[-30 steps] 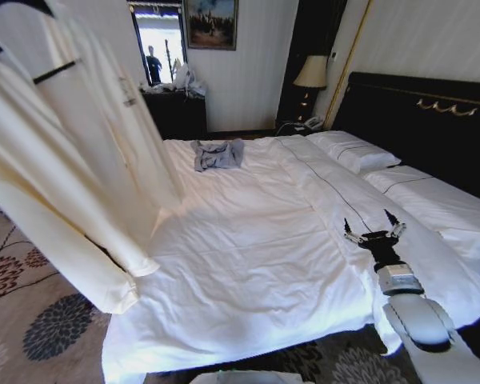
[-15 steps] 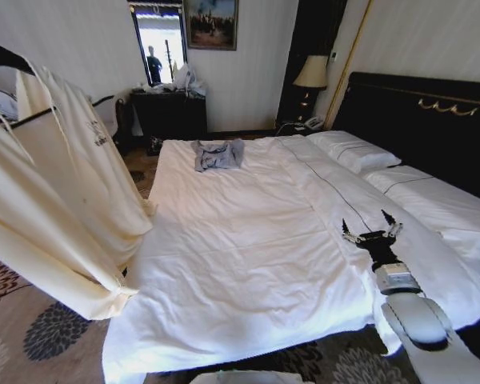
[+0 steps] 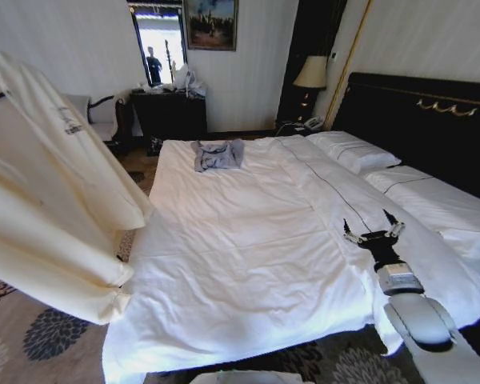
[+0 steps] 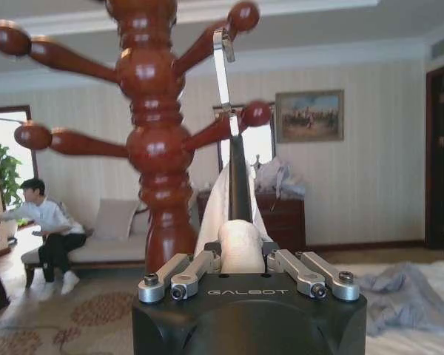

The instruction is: Pick up the clothes from the bed and hang them on the clothes hanger.

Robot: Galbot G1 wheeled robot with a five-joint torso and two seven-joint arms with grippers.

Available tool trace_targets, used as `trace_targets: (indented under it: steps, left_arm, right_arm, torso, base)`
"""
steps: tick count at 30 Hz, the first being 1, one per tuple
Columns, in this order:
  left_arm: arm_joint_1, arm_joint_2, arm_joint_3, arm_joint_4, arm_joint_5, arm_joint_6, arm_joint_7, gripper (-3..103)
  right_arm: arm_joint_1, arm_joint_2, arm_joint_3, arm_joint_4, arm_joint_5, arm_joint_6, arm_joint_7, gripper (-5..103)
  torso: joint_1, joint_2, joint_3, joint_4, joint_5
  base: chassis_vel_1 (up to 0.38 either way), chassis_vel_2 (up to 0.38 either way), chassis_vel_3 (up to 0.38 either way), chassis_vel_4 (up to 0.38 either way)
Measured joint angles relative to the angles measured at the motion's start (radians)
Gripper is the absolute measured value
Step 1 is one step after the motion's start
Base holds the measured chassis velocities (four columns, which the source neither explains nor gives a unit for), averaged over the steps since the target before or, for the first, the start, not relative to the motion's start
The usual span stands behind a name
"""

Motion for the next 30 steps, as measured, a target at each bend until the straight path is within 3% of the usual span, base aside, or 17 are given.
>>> trace_targets:
  steps: [5, 18, 30]
  left_arm:
    - [-0.042, 0.016, 0.048, 0.004, 0.005, 0.001, -0.014, 21]
    - [-0.116, 0.013, 0.181, 0.01, 0.022, 0.001, -0.029, 21]
    - [-0.226, 0.064, 0.317, 0.006, 0.014, 0.0, -0.058, 21]
  right_arm:
    - [-0.006, 0.006, -0.001, 0.002, 0.0, -0.002, 0.0, 100]
    - [-0.017, 0.018, -0.001, 0.009, -0.007, 0.002, 0.001, 100]
    - [-0.033, 0.023, 0.01, 0.018, -0.009, 0.006, 0.0, 100]
  torso:
    - [0.0, 0.0, 0.0, -0.0013, 0.0006]
    - [0.0, 0.0, 0.0, -0.0006, 0.0003]
    - [0.0, 0.0, 0.0, -0.0007, 0.0004]
  base:
    - [0.0, 0.0, 0.0, 0.0]
    - [0.0, 0.0, 0.0, 0.0]
    - [0.0, 0.0, 0.0, 0.0]
